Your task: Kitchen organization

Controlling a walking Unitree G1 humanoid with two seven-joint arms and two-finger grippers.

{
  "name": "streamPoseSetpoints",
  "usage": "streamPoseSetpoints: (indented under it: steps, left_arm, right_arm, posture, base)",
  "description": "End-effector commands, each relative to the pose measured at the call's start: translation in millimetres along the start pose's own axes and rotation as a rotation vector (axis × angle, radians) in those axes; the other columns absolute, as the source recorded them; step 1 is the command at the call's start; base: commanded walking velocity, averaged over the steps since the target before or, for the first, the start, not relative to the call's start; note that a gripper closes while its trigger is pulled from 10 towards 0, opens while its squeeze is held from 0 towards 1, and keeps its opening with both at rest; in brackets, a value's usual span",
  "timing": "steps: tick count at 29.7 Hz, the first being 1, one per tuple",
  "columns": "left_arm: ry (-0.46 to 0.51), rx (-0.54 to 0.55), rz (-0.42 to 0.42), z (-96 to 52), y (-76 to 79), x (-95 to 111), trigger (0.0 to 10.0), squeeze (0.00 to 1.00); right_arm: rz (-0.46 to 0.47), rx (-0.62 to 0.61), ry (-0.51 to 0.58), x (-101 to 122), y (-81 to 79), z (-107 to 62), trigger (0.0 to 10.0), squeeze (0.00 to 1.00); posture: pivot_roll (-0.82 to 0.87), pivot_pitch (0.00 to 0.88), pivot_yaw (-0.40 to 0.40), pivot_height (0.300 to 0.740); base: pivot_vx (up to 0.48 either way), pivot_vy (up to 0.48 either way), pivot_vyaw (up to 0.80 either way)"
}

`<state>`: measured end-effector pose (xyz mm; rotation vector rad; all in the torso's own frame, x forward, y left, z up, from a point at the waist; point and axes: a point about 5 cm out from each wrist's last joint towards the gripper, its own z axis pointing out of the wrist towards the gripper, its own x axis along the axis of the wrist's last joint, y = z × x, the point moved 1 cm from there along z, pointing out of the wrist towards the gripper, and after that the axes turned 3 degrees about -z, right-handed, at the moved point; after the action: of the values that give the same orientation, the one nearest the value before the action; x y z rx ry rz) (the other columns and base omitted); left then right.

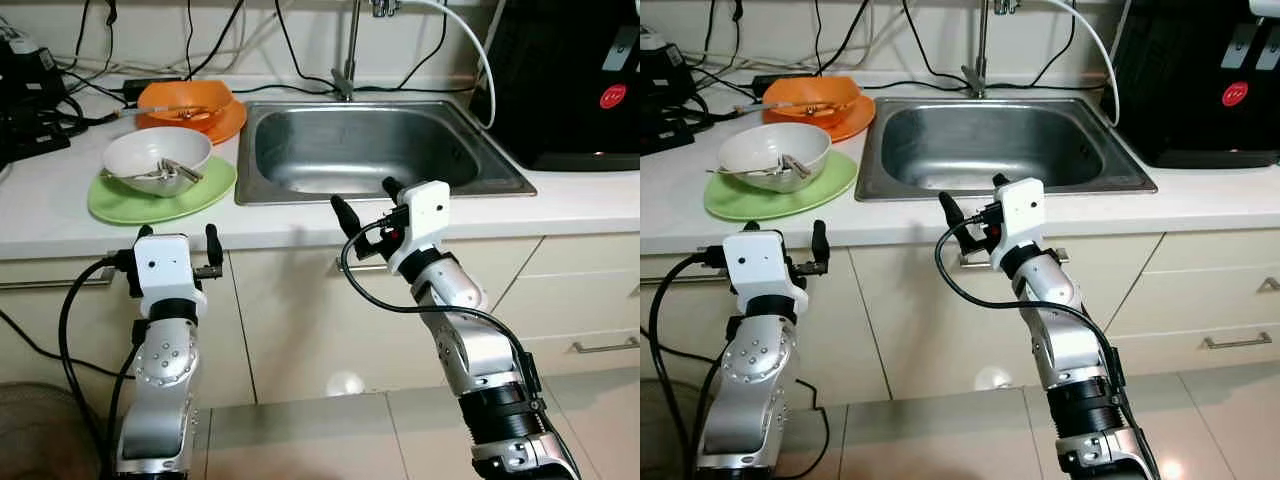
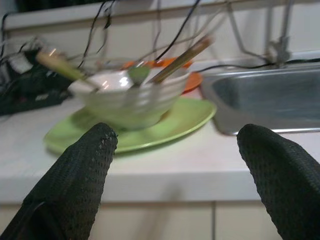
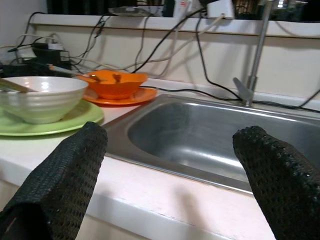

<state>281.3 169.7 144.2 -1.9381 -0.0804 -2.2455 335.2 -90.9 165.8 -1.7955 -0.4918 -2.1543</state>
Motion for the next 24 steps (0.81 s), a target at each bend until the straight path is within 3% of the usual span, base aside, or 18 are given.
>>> streamPoseSetpoints:
  steps: [1, 7, 13, 24]
  left_arm:
    - [0.041, -0.036, 0.005, 0.7, 6.0, 8, 10.0, 0.00]
    - [0.044, -0.107, -0.052, 0.5, 11.5, 11, 10.0, 0.00]
    - [0.091, -0.153, -0.056, 3.8, 18.0, 21, 10.0, 0.00]
    - [0.164, -0.208, -0.095, 10.8, 23.2, 40, 10.0, 0.00]
  right_arm:
    - [-0.012, -0.024, 0.017, 4, 5.8, -0.7, 10.0, 0.00]
    - [-0.012, -0.034, 0.013, 4, 7.7, 0.0, 10.0, 0.00]
    - [-0.024, -0.041, 0.016, 5, 10.6, -0.8, 10.0, 0.00]
    - [-0.074, -0.080, 0.028, 12, 29.1, -5.3, 10.0, 0.00]
  posture:
    - [-0.04, 0.000, 0.016, 0.740]
    - [-0.05, 0.000, 0.014, 0.740]
    - [-0.05, 0.000, 0.013, 0.740]
    - [-0.06, 0.000, 0.020, 0.740]
  base:
    - [0.000, 0.000, 0.00]
    - [0.000, 0.000, 0.00]
    - [0.000, 0.000, 0.00]
    - [0.111, 0.000, 0.00]
